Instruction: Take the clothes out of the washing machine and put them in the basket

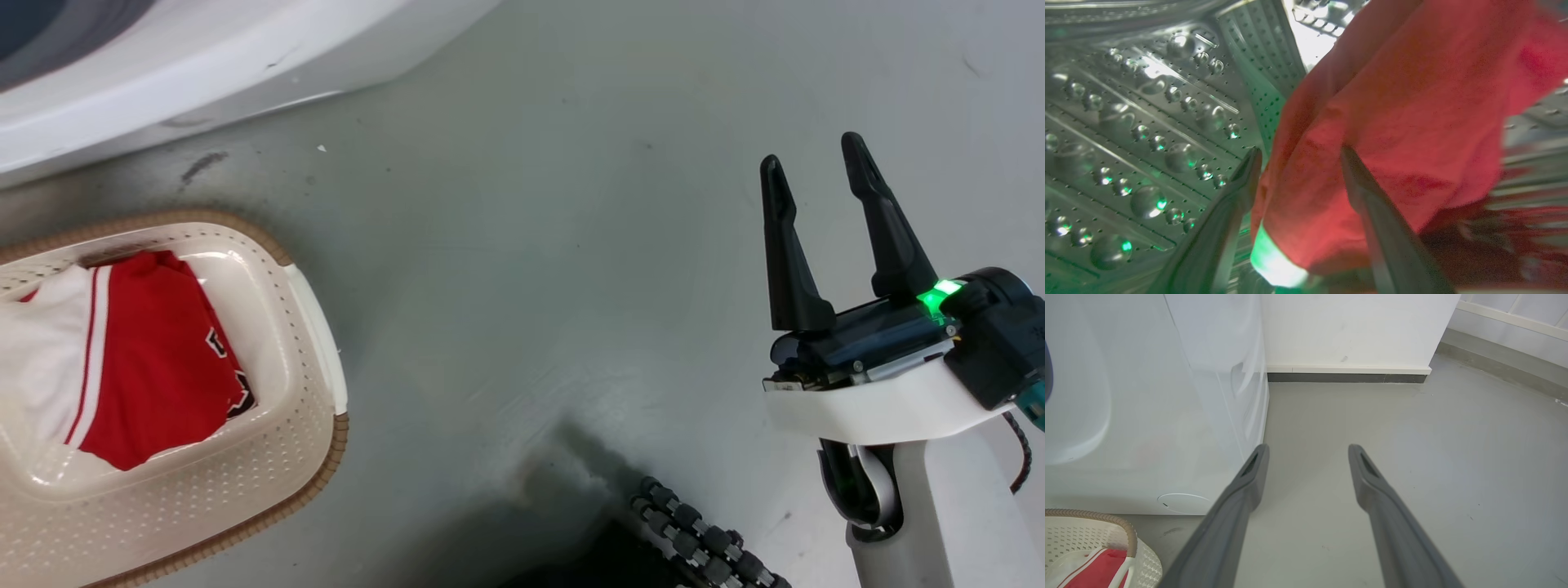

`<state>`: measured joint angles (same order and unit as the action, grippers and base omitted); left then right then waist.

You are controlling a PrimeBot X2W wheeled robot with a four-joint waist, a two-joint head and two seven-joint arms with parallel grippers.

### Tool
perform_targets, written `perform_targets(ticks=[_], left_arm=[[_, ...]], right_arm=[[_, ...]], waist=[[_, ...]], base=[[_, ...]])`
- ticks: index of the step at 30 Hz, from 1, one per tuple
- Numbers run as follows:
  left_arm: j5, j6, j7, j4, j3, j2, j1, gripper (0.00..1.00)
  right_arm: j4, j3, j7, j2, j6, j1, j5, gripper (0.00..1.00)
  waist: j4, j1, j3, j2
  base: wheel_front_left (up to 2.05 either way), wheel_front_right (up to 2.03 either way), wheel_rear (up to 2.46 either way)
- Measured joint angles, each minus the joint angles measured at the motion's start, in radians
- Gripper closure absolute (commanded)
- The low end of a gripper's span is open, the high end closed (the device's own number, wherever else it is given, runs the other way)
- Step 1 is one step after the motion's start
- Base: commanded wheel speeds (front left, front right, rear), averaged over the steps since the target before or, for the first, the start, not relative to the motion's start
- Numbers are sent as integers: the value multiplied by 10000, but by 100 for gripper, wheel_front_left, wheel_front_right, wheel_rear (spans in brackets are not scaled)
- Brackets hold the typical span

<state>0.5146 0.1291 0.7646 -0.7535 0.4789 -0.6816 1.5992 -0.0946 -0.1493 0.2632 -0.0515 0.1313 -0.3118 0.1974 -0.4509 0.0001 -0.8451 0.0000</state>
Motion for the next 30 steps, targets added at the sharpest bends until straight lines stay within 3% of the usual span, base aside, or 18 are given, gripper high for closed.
perform_targets(ticks=[4,12,13,14,15,24,30], left_arm=[[-203,0,-12,-203,284,-217,105,0],[-276,0,-245,-702,589,-96,329,0],[-270,0,-249,-755,640,-67,383,25],[-261,0,-261,-792,686,-38,427,82],[-244,0,-291,-802,757,-31,461,100],[-265,21,-1647,-1223,959,2,639,100],[-263,15,-3173,-1465,1083,159,539,100]], right_arm=[[-48,-121,0,2,0,-3,138,0],[-155,-58,0,2,0,27,146,0],[-171,-48,0,2,0,28,146,0],[-186,-40,0,2,0,30,146,0],[-192,-33,0,2,0,33,146,0],[-84,-59,0,2,0,-158,144,0],[-6,182,0,4,0,-191,-79,0]], waist=[[-203,0,-265,0],[-231,0,-540,0],[-221,0,-557,0],[-210,0,-572,0],[-198,0,-585,0],[-198,0,-510,0],[75,0,-145,0]], base=[[0,0,0],[0,0,0],[0,0,0],[0,0,0],[0,0,0],[0,0,0],[0,0,0]])
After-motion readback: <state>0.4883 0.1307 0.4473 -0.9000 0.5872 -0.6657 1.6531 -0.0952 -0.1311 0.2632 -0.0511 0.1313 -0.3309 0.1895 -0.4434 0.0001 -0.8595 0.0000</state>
